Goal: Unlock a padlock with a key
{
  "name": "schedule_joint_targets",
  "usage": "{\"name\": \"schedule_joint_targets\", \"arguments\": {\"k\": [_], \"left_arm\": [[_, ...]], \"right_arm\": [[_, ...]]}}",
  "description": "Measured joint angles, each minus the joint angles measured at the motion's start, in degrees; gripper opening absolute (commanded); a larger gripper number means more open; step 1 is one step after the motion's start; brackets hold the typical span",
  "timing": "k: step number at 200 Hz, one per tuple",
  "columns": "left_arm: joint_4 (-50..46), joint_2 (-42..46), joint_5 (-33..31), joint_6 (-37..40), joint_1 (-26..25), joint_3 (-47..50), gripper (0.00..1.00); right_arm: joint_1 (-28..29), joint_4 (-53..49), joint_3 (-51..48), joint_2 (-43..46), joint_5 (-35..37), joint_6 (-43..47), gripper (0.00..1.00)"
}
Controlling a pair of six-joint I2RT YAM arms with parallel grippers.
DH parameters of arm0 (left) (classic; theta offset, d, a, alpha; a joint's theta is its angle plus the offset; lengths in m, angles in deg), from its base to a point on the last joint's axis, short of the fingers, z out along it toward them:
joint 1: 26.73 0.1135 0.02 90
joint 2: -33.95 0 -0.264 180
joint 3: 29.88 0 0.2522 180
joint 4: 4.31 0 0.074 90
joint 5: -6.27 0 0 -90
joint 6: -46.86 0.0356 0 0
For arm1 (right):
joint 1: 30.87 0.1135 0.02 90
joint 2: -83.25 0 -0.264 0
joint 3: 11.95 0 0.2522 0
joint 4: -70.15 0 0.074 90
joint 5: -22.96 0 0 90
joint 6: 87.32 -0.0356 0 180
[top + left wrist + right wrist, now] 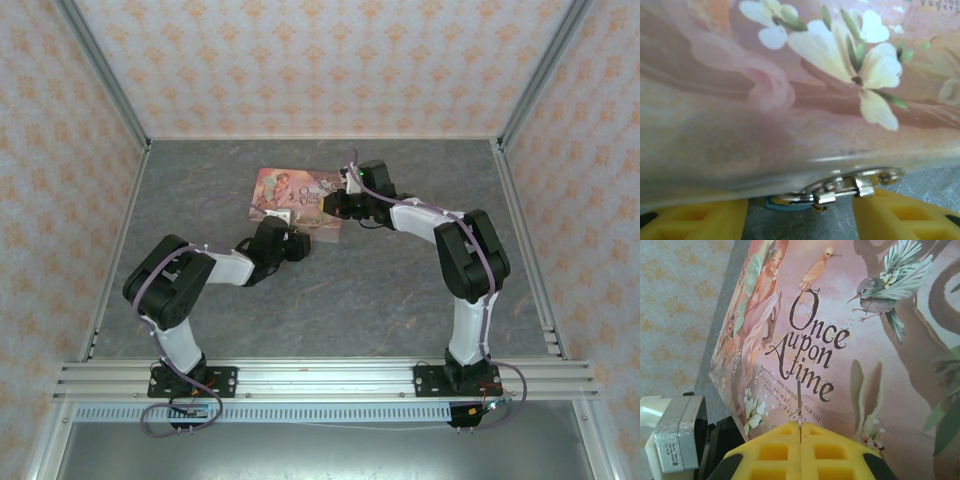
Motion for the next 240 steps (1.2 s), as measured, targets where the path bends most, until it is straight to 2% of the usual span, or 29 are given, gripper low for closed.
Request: {"name": "schedule_joint_targets", "arguments": {"k": [75,128,170,240], "left_arm": [[-0.3,-0.7,0.0,0.4,-0.5,-0.7,0.38],[-1.6,-0.1,0.0,0.4,-0.5,-0.7,0.35],[-6.6,4.6,0.0,-0.5,-0.5,-1.4,0.33],[-12.2,11.2,0.2,-4.4,-0.5,-3.1,0.33]], "right_arm": [[0.0,0.0,0.0,0.0,0.1,0.0,0.0],[0.0,0.0,0.0,0.0,0.2,0.0,0.0],[0.0,-1.5,0.0,1.4,1.2,0.7,0.0],[0.0,-2.2,-2.2,11.1,3.5,4.3,0.0]]}}
